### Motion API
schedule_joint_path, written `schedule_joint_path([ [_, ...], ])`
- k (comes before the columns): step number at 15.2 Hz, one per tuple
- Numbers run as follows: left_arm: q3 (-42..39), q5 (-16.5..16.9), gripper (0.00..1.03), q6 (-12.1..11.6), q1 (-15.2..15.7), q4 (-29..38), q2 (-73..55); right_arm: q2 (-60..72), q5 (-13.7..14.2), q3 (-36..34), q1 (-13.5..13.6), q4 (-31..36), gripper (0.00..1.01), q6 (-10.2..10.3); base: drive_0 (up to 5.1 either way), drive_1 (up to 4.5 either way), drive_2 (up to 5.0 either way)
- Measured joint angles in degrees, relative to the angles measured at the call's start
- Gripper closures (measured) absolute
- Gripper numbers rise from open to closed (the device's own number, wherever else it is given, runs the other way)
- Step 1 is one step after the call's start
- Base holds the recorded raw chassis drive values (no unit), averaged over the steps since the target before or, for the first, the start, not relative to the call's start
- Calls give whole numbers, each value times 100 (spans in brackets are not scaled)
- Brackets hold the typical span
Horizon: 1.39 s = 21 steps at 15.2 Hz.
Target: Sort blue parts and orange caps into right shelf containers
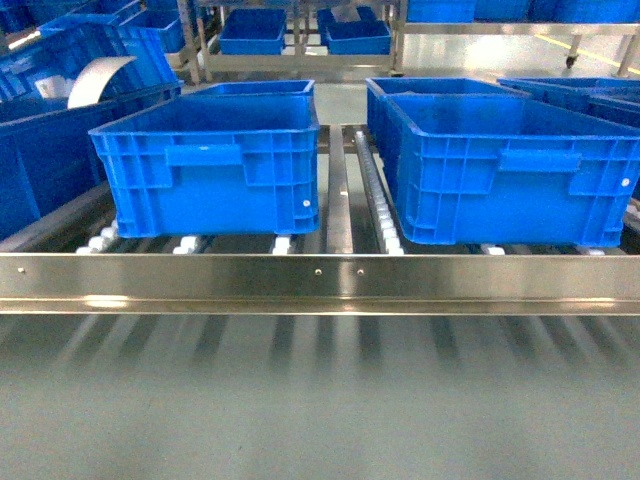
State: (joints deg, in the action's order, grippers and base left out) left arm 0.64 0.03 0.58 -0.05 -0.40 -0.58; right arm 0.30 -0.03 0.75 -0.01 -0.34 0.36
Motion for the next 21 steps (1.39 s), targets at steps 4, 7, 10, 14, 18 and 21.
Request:
schedule_joint_path([
  [4,0,-7,62,2,0,-7,0,0,2,0,0,-9,59,-2,0,0,0],
  [7,0,-4,62,0,0,-4,0,0,0,0,0,-4,59,0,0,0,0],
  [10,0,-4,62,2,0,-2,0,0,0,0,0,-2,59,0,0,0,0],
  [14,0,-4,62,0,0,28,0,0,2,0,0,22,59,-2,0,0,0],
  [18,0,-4,62,2,0,2,0,0,0,0,0,2,59,0,0,0,0],
  [21,0,-4,62,2,0,-4,0,0,0,0,0,11,59,0,8,414,-399],
])
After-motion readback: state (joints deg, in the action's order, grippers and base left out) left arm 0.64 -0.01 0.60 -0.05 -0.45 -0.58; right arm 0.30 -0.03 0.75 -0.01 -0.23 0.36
